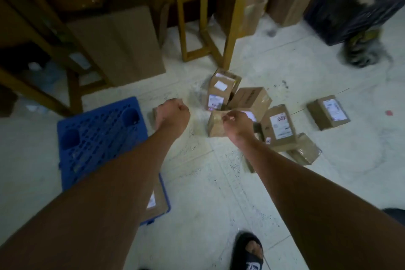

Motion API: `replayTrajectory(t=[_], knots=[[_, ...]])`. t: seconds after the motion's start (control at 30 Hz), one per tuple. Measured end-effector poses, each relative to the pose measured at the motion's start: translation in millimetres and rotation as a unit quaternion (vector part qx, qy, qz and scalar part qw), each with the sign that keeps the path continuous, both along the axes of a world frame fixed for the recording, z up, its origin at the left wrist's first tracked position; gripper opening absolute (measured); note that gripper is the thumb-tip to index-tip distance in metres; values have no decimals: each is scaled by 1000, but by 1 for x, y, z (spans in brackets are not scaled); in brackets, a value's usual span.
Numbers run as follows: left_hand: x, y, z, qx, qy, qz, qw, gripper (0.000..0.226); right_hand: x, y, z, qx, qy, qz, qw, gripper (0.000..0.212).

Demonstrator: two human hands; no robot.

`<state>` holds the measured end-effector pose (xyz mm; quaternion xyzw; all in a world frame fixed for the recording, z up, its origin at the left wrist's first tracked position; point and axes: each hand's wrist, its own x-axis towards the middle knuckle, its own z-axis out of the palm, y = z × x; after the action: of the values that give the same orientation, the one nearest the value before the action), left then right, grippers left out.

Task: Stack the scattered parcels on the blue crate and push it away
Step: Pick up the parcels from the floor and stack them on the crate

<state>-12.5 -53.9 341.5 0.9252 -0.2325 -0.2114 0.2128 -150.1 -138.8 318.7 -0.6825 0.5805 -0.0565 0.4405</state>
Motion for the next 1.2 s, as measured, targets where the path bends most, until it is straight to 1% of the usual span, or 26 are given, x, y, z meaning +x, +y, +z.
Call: replayTrajectory(t=[0.1, 0.23, 0.3, 0.43, 0.57, 0.63, 0.73, 0.93, 1.0, 1.03, 1.1, 1.13, 1.2], knots=[[-14, -47, 30, -31, 4, -19, 999, 31, -28, -45, 27, -12, -21, -34, 999, 32], [-49, -112, 63, -34, 11, -48, 998, 32, -66, -103, 62, -12, -35, -68, 997, 30], [-68, -142, 68, -41, 19, -51, 998, 33, -84, -127, 71, -14, -31, -75, 997, 28], [-104, -190, 67, -51, 47, -63, 996, 32, -115, -164, 66, -5, -31, -97, 995, 29], [-126, -219, 45, -39, 66, -93, 993, 32, -133, -183, 36, 19, -26, -115, 993, 29], [-127, -229, 23, -33, 70, -101, 992, 33, -135, -190, 14, 24, -23, -113, 993, 29], [-116, -247, -24, -25, 95, -71, 993, 33, -127, -202, -21, 38, -24, -109, 993, 33], [-91, -274, -151, 26, 174, -10, 984, 34, -99, -226, -127, 64, -24, -137, 988, 40], [-85, -278, -202, 21, 232, 52, 971, 36, -89, -236, -161, 67, -10, -137, 988, 42], [-83, -281, -227, 15, 259, 99, 961, 42, -84, -242, -177, 63, -2, -131, 989, 45], [-78, -288, -279, 2, 285, 185, 941, 63, -76, -254, -206, 51, 7, -129, 990, 49], [-77, -291, -296, -4, 298, 213, 930, 68, -71, -261, -214, 42, 9, -131, 990, 51], [-80, -300, -307, -21, 315, 235, 919, 62, -64, -274, -233, 20, 20, -130, 991, 52]])
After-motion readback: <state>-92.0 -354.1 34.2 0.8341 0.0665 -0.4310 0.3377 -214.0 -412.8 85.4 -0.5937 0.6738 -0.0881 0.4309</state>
